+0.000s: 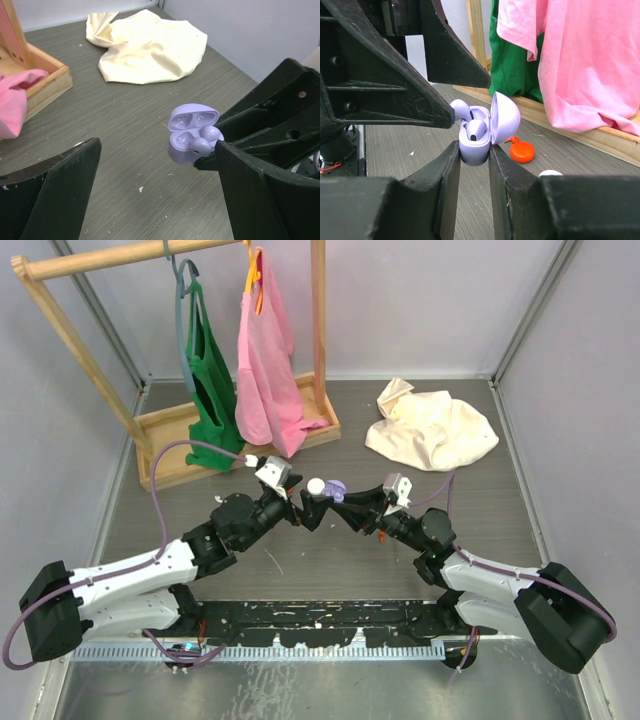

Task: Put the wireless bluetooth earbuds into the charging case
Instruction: Place the earbud in the charging case.

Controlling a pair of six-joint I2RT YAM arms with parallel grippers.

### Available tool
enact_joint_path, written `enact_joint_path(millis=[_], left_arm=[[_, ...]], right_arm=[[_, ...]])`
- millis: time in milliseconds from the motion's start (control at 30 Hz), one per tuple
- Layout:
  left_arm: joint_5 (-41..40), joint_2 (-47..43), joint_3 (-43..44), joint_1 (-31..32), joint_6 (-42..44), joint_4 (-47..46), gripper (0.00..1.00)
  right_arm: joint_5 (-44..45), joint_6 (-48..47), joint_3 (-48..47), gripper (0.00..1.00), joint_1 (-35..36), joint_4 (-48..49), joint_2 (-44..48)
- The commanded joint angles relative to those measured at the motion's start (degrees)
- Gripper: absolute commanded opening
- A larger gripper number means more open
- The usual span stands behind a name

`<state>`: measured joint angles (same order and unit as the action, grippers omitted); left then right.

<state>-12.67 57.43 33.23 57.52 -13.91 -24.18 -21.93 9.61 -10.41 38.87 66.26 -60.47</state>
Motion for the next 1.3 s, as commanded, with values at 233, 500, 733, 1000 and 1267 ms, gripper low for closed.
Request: enact_joint_path(millis=[233,500,733,1000,1267], left_arm=[[-8.12,-0.89,1.95,-0.04,-1.12,0.62,0.98],[-4.39,-1.66,1.77,-3.71,-5.01,3.42,0.98],[5.34,-3.83,1.72,-8.85,-8.74,6.44,0.97],[23.95,-7.54,3.46,-18.9,-14.92,15.44,0.98],[41.82,-6.89,4.7,-25.62,-23.46,15.22,0.99]], right_arm=[[0.85,-0.93,0.23,0.01,-0.15,4.29,1.42],[0.14,-0.49,0.07,0.01,-0.18,4.39,1.69],[-1.1,-0.52,-0.45,0.01,-0.13,3.44,1.43],[-6.91,-0.1,-3.28,0.01,-0.17,1.25,-0.41],[-14.36,1.91,-6.59,0.01,-0.18,2.56,-5.13]])
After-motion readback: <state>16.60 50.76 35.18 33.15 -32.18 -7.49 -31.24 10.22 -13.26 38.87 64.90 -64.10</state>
